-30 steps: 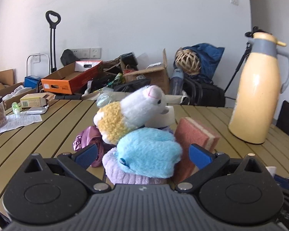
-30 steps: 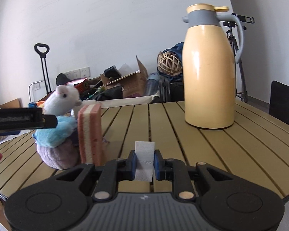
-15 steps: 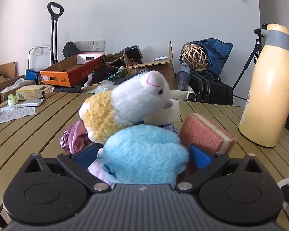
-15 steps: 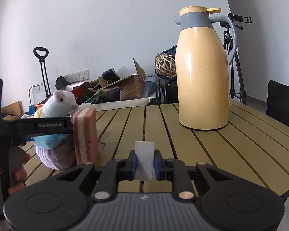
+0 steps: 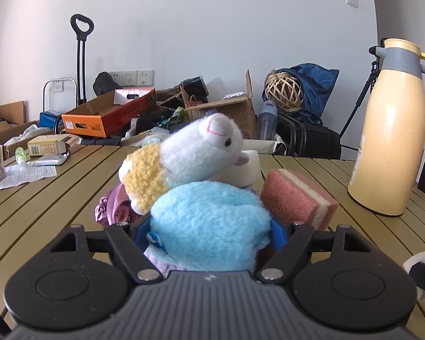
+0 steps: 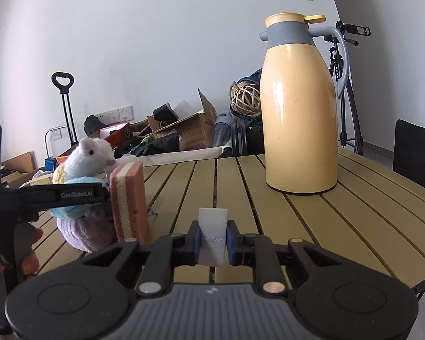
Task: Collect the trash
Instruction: 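Grasp the light blue plush toy with the left gripper, then carry the paper block and blue plush down toward the black bin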
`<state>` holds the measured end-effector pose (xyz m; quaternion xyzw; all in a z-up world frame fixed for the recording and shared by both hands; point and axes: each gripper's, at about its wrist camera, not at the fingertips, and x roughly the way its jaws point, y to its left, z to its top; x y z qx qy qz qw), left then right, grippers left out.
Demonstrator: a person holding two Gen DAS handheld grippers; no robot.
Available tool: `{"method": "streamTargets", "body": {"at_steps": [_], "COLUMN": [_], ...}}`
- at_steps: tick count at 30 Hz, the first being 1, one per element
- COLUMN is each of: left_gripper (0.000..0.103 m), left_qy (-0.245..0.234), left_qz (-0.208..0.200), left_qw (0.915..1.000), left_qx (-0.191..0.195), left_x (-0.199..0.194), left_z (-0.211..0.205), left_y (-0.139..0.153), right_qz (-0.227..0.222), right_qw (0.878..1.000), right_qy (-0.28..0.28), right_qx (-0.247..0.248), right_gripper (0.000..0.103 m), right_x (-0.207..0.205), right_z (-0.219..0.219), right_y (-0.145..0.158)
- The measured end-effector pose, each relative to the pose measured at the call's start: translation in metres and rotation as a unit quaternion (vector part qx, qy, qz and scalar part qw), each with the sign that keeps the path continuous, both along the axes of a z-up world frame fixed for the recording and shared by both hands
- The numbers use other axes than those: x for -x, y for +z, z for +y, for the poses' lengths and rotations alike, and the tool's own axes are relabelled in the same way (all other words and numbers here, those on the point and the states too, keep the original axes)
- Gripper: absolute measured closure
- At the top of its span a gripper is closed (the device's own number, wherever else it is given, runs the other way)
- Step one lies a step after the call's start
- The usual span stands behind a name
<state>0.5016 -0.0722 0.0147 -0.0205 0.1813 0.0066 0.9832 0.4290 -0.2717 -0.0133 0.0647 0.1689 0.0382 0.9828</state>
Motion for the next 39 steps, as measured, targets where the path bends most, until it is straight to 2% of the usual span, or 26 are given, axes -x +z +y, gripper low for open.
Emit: {"method": "streamTargets", "body": {"at_steps": [13, 21, 27, 39], "left_gripper": [0.025, 0.025, 0.025, 0.025], "left_qy": [-0.016, -0.022, -0.021, -0.024], "left_qz": [-0.044, -0.068, -0.071, -0.072], "left_qw": [0.9988, 0.9971, 0.9970, 0.9968], "left_qx": [-0.014, -0.025, -0.024, -0.025], "left_x": [0.043, 0.084, 0.121, 0.195], "left_z": [0.007, 0.017, 0.028, 0.044], "left_y": [0.017, 0.025, 0.026, 0.029], "right_qz": [-0.014, -0.034, -0.046, -0.040], "right_qw": [1.000, 0.999, 0.998, 0.996], "right_qy": [0.013, 0.025, 0.042, 0.075], "right_qx": [0.006, 0.009, 0.013, -0.008], "right_gripper": [0.085, 0.085, 0.085, 0.085], "right_x": [0.009, 0.030, 0.051, 0.105], "right_z": [0.009, 0.017, 0.031, 0.050], "right_y": [0.002, 0.009, 0.015, 0.017]}}
